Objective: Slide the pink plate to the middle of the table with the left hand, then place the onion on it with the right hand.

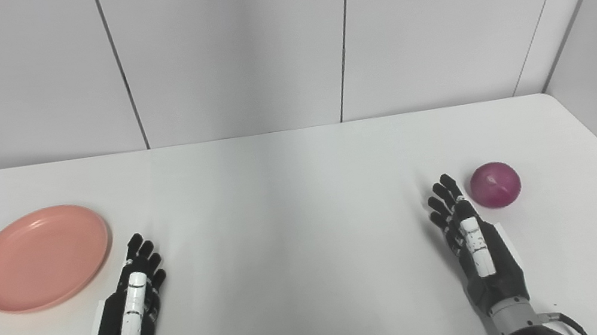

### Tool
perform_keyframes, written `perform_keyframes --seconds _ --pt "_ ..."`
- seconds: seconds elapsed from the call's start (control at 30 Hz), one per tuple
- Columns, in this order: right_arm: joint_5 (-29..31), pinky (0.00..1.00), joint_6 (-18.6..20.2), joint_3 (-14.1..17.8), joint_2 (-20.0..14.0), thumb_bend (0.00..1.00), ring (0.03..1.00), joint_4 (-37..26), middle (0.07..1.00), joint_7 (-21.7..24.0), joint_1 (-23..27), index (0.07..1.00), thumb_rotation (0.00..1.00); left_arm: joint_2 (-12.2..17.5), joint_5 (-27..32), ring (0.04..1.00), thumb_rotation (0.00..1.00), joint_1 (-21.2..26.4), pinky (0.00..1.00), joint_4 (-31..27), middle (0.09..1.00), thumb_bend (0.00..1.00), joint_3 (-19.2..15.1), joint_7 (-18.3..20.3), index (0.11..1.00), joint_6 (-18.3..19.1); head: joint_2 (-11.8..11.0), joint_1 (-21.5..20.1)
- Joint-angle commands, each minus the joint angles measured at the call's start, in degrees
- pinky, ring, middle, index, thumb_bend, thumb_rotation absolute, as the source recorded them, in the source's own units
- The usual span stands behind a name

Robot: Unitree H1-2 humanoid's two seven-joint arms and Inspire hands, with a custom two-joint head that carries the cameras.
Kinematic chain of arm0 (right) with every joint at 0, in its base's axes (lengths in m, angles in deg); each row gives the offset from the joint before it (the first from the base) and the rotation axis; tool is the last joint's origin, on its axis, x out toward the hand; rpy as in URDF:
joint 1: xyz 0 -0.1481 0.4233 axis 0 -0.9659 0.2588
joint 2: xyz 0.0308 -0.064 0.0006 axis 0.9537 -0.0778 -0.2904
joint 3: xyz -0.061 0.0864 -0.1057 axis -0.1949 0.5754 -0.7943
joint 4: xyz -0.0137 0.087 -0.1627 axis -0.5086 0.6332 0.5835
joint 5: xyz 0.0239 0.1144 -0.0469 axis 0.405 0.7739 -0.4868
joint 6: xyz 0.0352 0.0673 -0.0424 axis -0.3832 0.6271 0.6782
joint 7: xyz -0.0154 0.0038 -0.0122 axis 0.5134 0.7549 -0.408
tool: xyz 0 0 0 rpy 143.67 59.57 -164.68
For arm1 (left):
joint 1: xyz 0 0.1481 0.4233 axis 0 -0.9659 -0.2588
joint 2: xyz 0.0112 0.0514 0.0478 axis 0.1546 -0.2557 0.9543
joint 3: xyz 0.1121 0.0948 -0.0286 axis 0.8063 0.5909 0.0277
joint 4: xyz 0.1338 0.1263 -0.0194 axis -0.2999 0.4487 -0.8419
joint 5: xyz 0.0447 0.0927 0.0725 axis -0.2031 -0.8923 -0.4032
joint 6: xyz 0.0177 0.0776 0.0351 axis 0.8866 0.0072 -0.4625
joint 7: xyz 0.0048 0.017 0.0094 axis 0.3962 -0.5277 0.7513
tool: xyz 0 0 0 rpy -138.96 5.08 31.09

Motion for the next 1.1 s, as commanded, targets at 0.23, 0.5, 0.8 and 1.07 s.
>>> perform_keyframes --seconds 0.23,0.5,0.8,1.07 --pt "0.6 0.97 -2.0 0.1 0.6 0.85 0.961 1.2 0.970 0.3 -1.9 0.988 0.90 -0.6 -0.3 1.000 0.81 -1.1 1.00 -1.6 1.000 0.71 -0.2 0.0 1.000 -1.6 0.0 0.0" --pt "0.3 0.96 -2.1 0.2 0.8 0.84 0.960 1.3 0.969 0.0 -1.7 0.991 0.90 -0.3 0.0 1.000 0.81 -0.9 1.00 -1.6 1.000 0.70 -0.4 0.2 1.000 -1.5 -0.1 -0.1" --pt "0.5 0.97 -2.2 0.2 0.8 0.84 0.963 1.5 0.975 0.1 -1.7 0.996 0.90 -0.2 -0.1 1.000 0.82 -0.7 1.00 -1.6 1.000 0.70 -0.2 0.3 1.000 -1.4 -0.2 -0.1" --pt "0.5 0.97 -1.9 0.2 0.9 0.83 0.961 1.5 0.970 0.1 -1.6 0.990 0.90 -0.2 0.0 1.000 0.82 -0.3 1.00 -1.5 1.000 0.69 -0.5 0.1 1.000 -1.2 -0.2 -0.1"
